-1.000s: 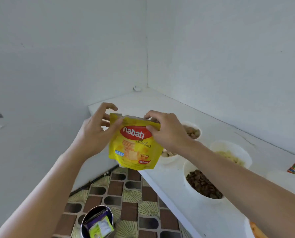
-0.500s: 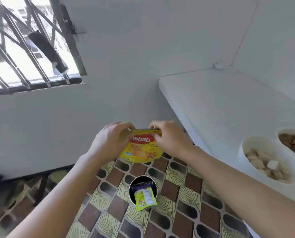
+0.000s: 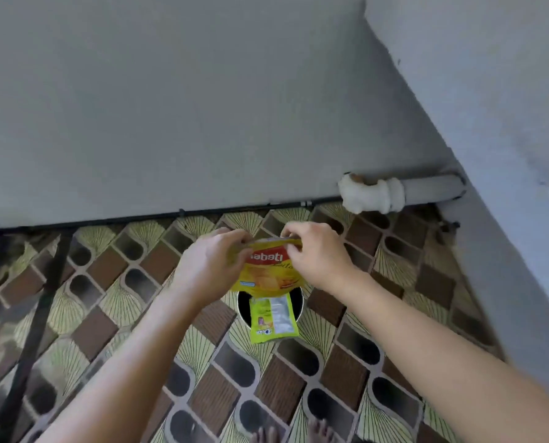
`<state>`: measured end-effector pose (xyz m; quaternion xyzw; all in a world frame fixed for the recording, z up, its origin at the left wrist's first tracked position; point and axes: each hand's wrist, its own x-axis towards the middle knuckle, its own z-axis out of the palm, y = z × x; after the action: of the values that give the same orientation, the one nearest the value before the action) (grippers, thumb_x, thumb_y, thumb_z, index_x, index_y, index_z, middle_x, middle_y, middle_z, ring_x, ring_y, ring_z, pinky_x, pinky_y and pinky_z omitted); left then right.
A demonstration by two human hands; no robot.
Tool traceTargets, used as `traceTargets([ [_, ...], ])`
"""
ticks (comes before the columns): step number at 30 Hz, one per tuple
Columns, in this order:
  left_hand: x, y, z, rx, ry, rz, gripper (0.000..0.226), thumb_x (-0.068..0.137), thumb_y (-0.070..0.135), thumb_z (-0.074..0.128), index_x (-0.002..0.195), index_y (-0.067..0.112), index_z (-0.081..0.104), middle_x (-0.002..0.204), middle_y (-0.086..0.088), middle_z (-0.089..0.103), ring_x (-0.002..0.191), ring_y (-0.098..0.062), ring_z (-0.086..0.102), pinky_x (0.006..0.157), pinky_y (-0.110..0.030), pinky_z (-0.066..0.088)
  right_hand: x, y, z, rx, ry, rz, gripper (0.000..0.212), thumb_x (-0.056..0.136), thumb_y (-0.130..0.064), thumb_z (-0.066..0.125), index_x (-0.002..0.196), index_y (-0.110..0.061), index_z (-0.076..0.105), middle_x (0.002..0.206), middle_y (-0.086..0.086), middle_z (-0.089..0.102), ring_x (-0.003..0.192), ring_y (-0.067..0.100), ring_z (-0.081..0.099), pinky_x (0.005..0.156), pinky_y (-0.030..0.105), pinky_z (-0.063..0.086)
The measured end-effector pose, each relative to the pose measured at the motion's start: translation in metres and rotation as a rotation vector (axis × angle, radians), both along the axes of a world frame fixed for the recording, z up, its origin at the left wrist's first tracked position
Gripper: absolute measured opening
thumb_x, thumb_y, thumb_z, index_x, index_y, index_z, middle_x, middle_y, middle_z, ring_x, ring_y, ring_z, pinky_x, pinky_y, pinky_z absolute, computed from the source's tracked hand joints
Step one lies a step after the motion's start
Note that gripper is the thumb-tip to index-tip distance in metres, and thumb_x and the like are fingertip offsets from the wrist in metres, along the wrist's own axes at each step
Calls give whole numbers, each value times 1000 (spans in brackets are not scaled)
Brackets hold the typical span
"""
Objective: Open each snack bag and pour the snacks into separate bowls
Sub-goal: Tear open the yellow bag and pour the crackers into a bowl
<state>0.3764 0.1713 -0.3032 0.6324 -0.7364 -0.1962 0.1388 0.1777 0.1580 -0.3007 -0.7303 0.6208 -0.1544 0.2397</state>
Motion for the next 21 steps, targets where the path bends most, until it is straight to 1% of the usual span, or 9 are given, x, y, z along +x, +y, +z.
traceTargets([
  [3, -1, -3, -76, 26, -14, -1, 18, 97, 40, 62, 110, 30, 69, 102, 10, 67, 91, -17, 64, 71, -36, 56, -2, -3, -77, 31, -13, 22, 11, 91, -14, 61, 97, -19, 69, 94, -1, 72, 90, 23, 67, 85, 45, 53],
  [7, 2, -6, -168, 62, -32, -16, 16, 96, 36, 61, 110, 32, 70, 104, 9, 69, 95, -18, 66, 76, -38, 56, -1, -4, -173, 26, 37, 49, 9, 90, -18, 62, 96, -22, 68, 94, -3, 72, 88, 21, 66, 85, 42, 53],
  [9, 1, -4, -209, 122, -64, -23, 19, 98, 35, 60, 113, 31, 70, 104, 7, 69, 93, -20, 66, 75, -38, 56, 1, -2, -215, 60, 62, 69, 10, 92, -20, 62, 99, -23, 67, 96, -3, 71, 88, 22, 65, 87, 42, 51],
  [11, 0, -2, -244, 185, -107, -30, 22, 99, 37, 57, 117, 33, 69, 106, 7, 68, 93, -20, 65, 74, -37, 56, 2, 1, -251, 101, 92, 94, 12, 93, -20, 59, 101, -24, 67, 97, -4, 70, 91, 22, 64, 91, 41, 47],
  [13, -1, -1, -271, 263, -124, -40, 22, 99, 39, 55, 116, 35, 68, 107, 8, 68, 97, -20, 65, 75, -37, 55, 2, 4, -281, 146, 146, 120, 15, 94, -17, 56, 104, -22, 67, 95, -3, 71, 92, 23, 64, 95, 41, 44],
  [15, -2, -2, -289, 323, -127, -60, 22, 99, 37, 55, 114, 34, 70, 107, 5, 69, 100, -22, 65, 79, -39, 56, 1, 3, -300, 184, 190, 121, 26, 93, -12, 53, 111, -24, 68, 99, -1, 72, 97, 25, 63, 97, 41, 43],
  [17, -2, -5, -295, 342, -146, -60, 23, 99, 36, 56, 112, 33, 74, 105, 3, 72, 99, -24, 67, 79, -39, 56, 0, 2, -306, 200, 184, 94, 29, 90, -11, 55, 110, -25, 70, 100, -1, 72, 97, 27, 64, 91, 39, 47],
  [19, -3, -8, -298, 343, -211, -67, 23, 98, 35, 57, 113, 37, 75, 105, 3, 74, 99, -24, 68, 77, -35, 56, 1, 2, -305, 216, 235, 110, 23, 86, -9, 58, 98, -23, 71, 93, 1, 71, 90, 28, 64, 74, 36, 51],
  [21, -7, -11, -309, 349, -295, -96, 25, 98, 32, 57, 116, 37, 74, 107, 3, 73, 99, -25, 68, 73, -30, 52, 3, 3, -314, 276, 334, 145, 20, 82, -3, 57, 88, -18, 70, 85, 4, 68, 84, 31, 63, 60, 34, 44],
])
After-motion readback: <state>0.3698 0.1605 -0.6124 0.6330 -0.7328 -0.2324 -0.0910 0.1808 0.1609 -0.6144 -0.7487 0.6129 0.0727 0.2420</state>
